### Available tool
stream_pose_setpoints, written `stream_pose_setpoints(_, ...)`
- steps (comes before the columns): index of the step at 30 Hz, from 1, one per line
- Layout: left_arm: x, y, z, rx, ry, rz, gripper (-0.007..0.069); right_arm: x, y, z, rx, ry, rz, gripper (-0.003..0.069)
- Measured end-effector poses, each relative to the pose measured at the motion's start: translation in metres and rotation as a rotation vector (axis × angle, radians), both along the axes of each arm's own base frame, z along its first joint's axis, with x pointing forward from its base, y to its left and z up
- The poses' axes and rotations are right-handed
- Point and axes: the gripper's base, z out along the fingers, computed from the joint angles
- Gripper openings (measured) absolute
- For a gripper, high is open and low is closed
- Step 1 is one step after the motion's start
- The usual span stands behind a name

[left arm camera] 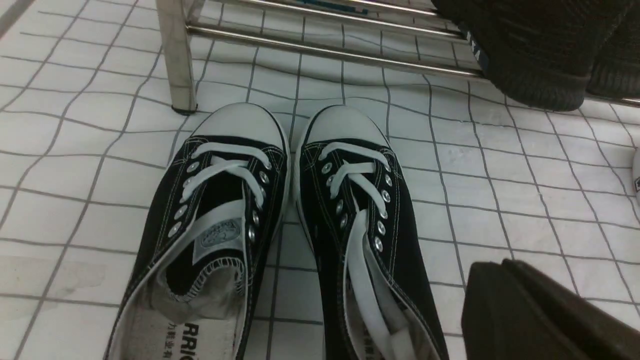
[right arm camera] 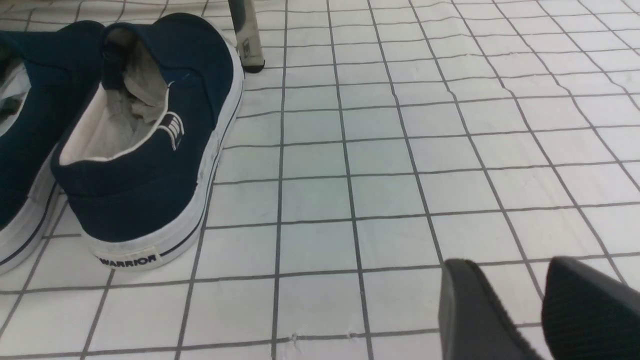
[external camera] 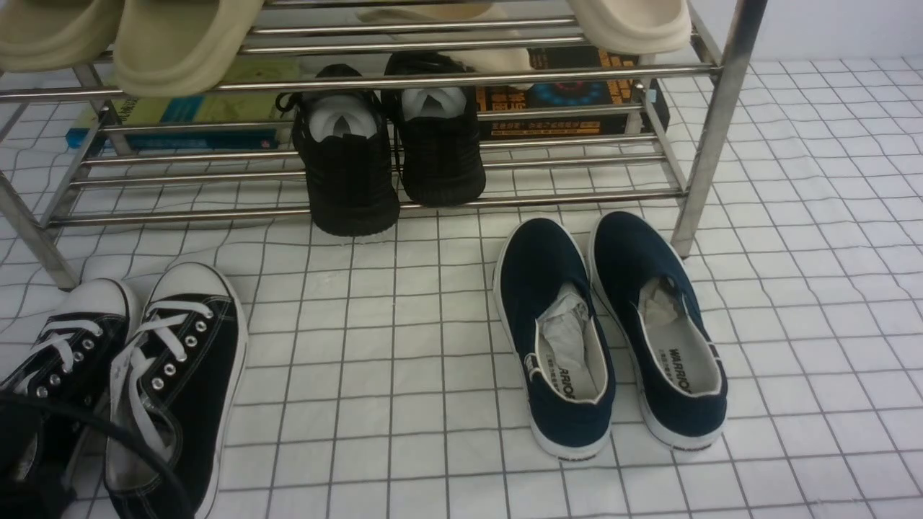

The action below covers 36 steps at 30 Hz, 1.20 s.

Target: Take the shoes off the shelf with your hand from the white checkered tablecloth.

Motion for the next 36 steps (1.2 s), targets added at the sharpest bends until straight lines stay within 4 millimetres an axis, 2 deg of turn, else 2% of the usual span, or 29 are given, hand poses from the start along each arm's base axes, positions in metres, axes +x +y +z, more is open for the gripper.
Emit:
stream_pose_setpoints(4,-0.003,0.001,-0.014,0.029,0.010,0.003,0.0004,0.000,0.000,0.000,0.000,0.000,0.000,0.0239)
stream_pose_setpoints(14,-0.002,-0.005,-0.014,0.060,-0.007,-0.084,0.0012,0.000,0.000,0.000,0.000,0.000,0.000,0.0239)
stream_pose_setpoints(24,-0.002,-0.005,-0.016,0.062,0.007,-0.084,0.0021,0.000,0.000,0.000,0.000,0.000,0.000,0.0239)
stream_pose_setpoints(29,-0.010,-0.003,-0.038,0.093,0.016,-0.084,0.0022,0.000,0.000,0.000,0.000,0.000,0.000,0.0239)
stream_pose_setpoints(36,-0.026,0.002,-0.065,0.158,-0.064,-0.041,0.0027,0.000,0.000,0.000,0.000,0.000,0.000,0.0239)
